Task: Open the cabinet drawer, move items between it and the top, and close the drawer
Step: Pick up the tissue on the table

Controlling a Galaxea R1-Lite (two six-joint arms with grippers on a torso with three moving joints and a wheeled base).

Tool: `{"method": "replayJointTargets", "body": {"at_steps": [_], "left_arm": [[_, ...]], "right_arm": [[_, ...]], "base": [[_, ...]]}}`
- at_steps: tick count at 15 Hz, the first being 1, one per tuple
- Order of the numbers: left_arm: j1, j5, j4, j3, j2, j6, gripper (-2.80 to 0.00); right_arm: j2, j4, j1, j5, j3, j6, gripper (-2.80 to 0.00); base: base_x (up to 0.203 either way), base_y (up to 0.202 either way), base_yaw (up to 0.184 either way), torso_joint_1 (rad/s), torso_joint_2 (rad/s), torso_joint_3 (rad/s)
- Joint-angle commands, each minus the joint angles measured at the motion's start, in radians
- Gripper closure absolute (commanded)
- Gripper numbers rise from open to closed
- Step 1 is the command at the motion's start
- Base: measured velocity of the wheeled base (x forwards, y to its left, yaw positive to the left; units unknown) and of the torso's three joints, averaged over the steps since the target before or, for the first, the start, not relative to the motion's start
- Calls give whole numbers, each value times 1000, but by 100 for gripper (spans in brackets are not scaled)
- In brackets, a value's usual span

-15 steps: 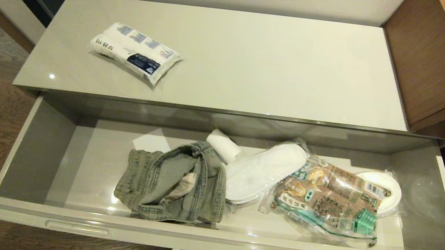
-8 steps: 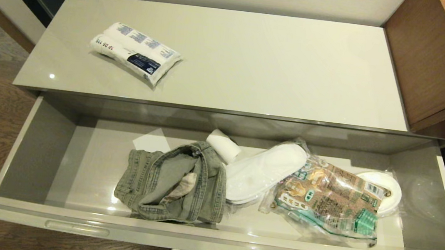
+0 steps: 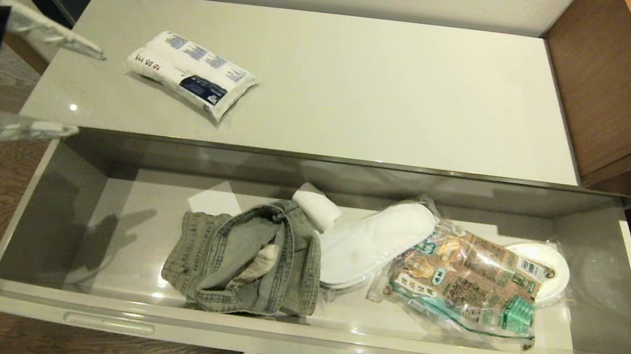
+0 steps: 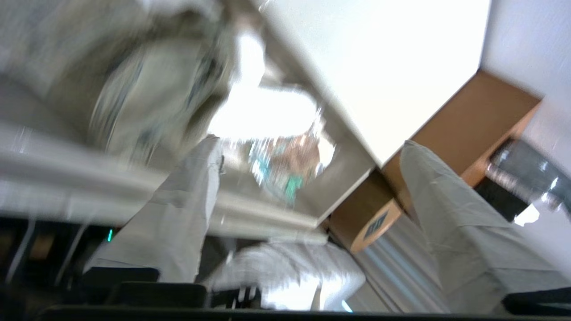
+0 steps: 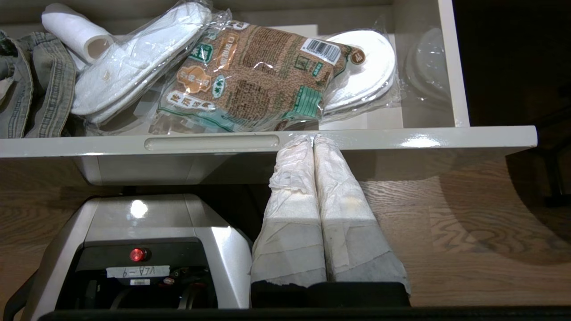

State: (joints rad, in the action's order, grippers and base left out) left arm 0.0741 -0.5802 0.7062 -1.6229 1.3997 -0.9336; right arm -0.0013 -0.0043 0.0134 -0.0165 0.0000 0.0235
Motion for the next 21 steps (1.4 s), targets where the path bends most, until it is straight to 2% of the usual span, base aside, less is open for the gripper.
{"method": "replayJointTargets", "body": {"at_steps": [1, 4, 8, 10, 12, 14, 17, 19, 21], "left_arm": [[-25, 8, -11, -106, 164, -7, -280], [-34, 17, -20, -116, 172, -8, -280], [-128, 195, -56, -267, 389, 19, -280], [-181, 336, -98, -301, 483, 50, -280], [-189, 353, -111, -308, 490, 58, -280], [-188, 358, -188, -311, 518, 55, -280], [-188, 367, -235, -311, 533, 55, -280], [-179, 442, -291, -311, 534, 52, -280], [-178, 464, -300, -311, 524, 45, -280]], "right_arm": [[-6, 0, 0, 0, 2, -1, 0], [-6, 0, 0, 0, 2, -1, 0], [-6, 0, 0, 0, 2, -1, 0], [-6, 0, 0, 0, 2, -1, 0], [-6, 0, 0, 0, 2, -1, 0], [-6, 0, 0, 0, 2, -1, 0], [-6, 0, 0, 0, 2, -1, 0], [-6, 0, 0, 0, 2, -1, 0], [-6, 0, 0, 0, 2, 1, 0]], "base": [[0, 0, 0, 0, 0, 0], [0, 0, 0, 0, 0, 0], [0, 0, 0, 0, 0, 0], [0, 0, 0, 0, 0, 0], [0, 0, 0, 0, 0, 0], [0, 0, 0, 0, 0, 0], [0, 0, 0, 0, 0, 0], [0, 0, 0, 0, 0, 0], [0, 0, 0, 0, 0, 0]]}}
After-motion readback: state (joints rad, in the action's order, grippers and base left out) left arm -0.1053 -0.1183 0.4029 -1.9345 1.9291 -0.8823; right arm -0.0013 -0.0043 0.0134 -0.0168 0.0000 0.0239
